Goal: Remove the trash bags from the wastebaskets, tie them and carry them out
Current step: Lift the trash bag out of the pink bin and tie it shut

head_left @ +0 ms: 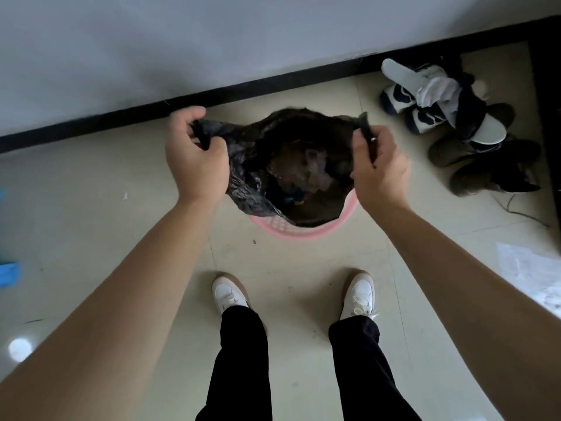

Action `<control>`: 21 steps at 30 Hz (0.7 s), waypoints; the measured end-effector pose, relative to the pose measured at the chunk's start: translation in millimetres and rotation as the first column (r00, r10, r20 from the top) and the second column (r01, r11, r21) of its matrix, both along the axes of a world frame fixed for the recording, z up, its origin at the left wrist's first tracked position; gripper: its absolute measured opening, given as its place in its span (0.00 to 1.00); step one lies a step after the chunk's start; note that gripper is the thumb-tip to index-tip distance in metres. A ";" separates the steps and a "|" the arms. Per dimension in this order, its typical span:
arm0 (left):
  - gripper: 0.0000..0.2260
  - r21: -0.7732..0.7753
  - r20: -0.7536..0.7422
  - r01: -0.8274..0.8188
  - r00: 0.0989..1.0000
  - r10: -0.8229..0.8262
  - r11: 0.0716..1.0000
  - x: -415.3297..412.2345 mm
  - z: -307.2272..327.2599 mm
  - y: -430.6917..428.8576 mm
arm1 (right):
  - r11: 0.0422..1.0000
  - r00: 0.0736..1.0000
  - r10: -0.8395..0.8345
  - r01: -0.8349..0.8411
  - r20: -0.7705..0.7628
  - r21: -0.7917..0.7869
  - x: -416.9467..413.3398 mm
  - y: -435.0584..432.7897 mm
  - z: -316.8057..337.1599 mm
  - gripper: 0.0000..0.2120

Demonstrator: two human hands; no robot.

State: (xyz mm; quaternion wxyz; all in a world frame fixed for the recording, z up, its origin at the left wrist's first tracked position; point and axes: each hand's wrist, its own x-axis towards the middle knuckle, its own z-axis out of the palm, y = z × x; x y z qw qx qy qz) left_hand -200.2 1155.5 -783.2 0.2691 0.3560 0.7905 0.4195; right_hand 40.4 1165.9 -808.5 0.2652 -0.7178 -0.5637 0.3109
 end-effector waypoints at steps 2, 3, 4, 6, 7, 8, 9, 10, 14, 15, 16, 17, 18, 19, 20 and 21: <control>0.17 0.106 -0.004 -0.054 0.998 0.055 0.993 -3.8 12.1 5.7 | 0.986 0.990 -0.102 0.114 -0.098 0.122 2.8 6.7 17.4 0.07; 0.17 0.140 -0.016 -0.069 0.997 0.072 0.988 -5.3 17.0 8.7 | 0.975 0.979 -0.134 0.158 -0.153 0.157 4.3 9.1 24.6 0.06; 0.17 0.157 -0.035 -0.067 0.997 0.074 0.985 -6.5 20.4 10.6 | 0.968 0.972 -0.150 0.181 -0.179 0.173 5.1 11.4 31.3 0.06; 0.17 0.149 -0.076 -0.015 0.997 0.027 0.989 -5.1 22.6 9.4 | 0.978 0.986 -0.137 0.150 -0.099 0.142 9.3 13.2 33.5 0.09; 0.17 0.126 -0.089 0.026 0.996 -0.015 0.992 -4.1 21.1 7.4 | 0.990 0.993 -0.108 0.111 -0.036 0.087 12.6 12.7 31.0 0.10; 0.19 0.103 -0.096 0.063 0.994 -0.053 0.993 -2.3 20.4 5.4 | 0.996 0.997 -0.080 0.080 0.016 0.025 16.1 12.4 28.1 0.11; 0.21 0.078 -0.086 0.082 0.993 -0.075 0.994 -1.7 17.9 3.3 | 0.998 0.997 -0.060 0.061 0.054 -0.023 19.8 12.1 23.8 0.11; 0.23 0.055 -0.051 0.090 0.995 -0.087 0.994 -1.0 14.9 1.5 | 0.997 0.996 -0.054 0.058 0.073 -0.054 23.9 12.0 19.4 0.11; 0.38 -0.022 0.089 0.080 0.993 -0.078 0.997 1.5 -0.7 -13.1 | 0.984 0.995 -0.089 0.096 0.055 -0.149 35.0 7.9 8.1 0.22; 0.43 -0.077 0.055 0.080 0.996 -0.076 0.994 2.0 -6.9 -20.2 | 0.976 0.996 -0.087 0.091 0.030 -0.196 37.7 3.7 6.1 0.30; 0.49 -0.149 0.014 0.085 0.996 -0.084 0.985 3.4 -13.5 -28.4 | 0.962 0.997 -0.070 0.071 0.012 -0.262 41.1 -2.1 3.2 0.39; 0.53 -0.232 -0.002 0.091 0.996 -0.094 0.968 4.8 -21.1 -37.3 | 0.941 0.999 -0.037 0.036 0.003 -0.337 44.6 -8.6 -1.1 0.48; 0.56 -0.318 0.018 0.105 0.994 -0.105 0.942 6.0 -29.1 -46.3 | 0.913 1.000 0.007 -0.004 0.005 -0.408 47.9 -14.6 -6.2 0.54; 0.58 -0.407 0.052 0.138 0.990 -0.128 0.903 5.6 -39.1 -54.7 | 0.882 0.998 0.062 -0.045 0.022 -0.469 51.2 -19.8 -13.1 0.59; 0.60 -0.486 0.076 0.187 0.982 -0.172 0.854 4.9 -48.2 -61.8 | 0.851 0.991 0.126 -0.080 0.054 -0.518 54.9 -23.7 -21.0 0.61; 0.61 -0.547 0.076 0.239 0.969 -0.236 0.803 4.3 -57.0 -67.0 | 0.820 0.976 0.196 -0.111 0.093 -0.561 58.9 -26.6 -29.9 0.63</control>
